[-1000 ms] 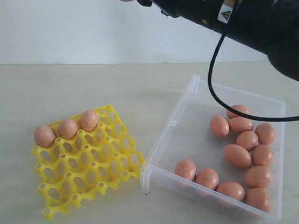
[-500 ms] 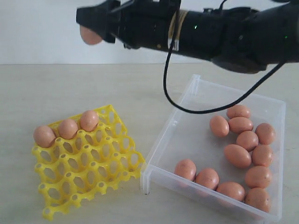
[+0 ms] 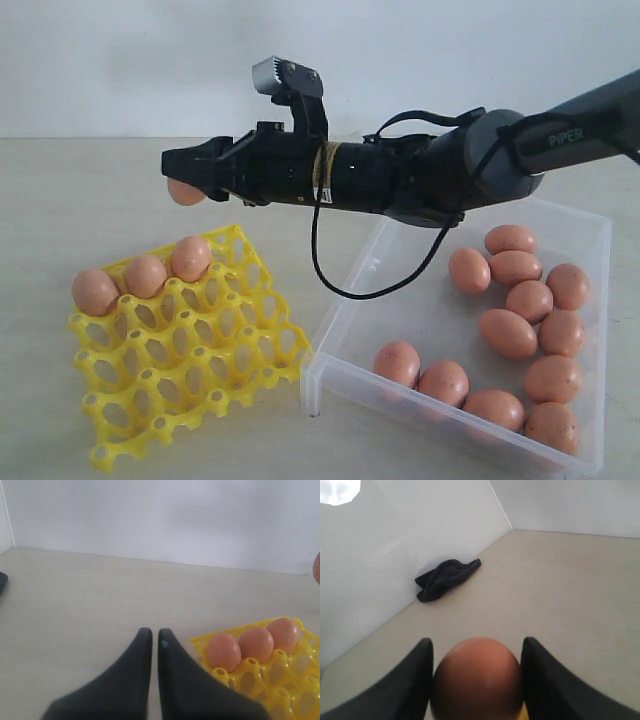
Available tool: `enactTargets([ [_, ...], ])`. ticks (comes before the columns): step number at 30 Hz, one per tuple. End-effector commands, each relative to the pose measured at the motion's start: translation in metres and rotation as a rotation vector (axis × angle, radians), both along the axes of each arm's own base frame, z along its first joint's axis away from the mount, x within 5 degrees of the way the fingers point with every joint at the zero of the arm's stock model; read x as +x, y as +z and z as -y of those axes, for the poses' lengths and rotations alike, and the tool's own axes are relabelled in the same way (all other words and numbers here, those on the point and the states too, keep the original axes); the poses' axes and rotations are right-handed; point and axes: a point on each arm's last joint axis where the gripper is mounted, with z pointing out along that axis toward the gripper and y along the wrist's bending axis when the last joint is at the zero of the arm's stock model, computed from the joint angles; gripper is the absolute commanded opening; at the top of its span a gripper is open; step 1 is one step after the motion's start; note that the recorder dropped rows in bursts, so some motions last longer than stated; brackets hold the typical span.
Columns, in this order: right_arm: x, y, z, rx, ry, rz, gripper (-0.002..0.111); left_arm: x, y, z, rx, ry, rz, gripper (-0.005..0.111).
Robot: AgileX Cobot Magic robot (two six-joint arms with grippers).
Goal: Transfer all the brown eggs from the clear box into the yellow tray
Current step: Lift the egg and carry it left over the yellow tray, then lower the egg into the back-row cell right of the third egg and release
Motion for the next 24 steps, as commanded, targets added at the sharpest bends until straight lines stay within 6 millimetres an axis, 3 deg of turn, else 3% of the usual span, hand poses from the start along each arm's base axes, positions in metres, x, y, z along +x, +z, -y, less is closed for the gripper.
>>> enactTargets([
  [1, 0.004, -0.010, 0.000, -0.135, -0.010, 0.038, 0.000, 0.000, 0.000, 0.000, 0.003, 0.003, 0.010, 0.004],
  [7, 0.008, -0.022, 0.006, -0.311, -0.057, 0.055, 0.000, 0.000, 0.000, 0.000, 0.003, 0.003, 0.010, 0.004],
  [12, 0.009, -0.026, 0.006, -0.349, -0.040, 0.115, 0.000, 0.000, 0.000, 0.000, 0.003, 0.003, 0.010, 0.004],
  [17, 0.010, -0.046, 0.005, -0.357, -0.029, 0.086, 0.000, 0.000, 0.000, 0.000, 0.003, 0.003, 0.010, 0.004],
  [24, 0.010, -0.051, 0.005, -0.369, -0.028, 0.080, 0.000, 0.000, 0.000, 0.000, 0.003, 0.003, 0.010, 0.004],
])
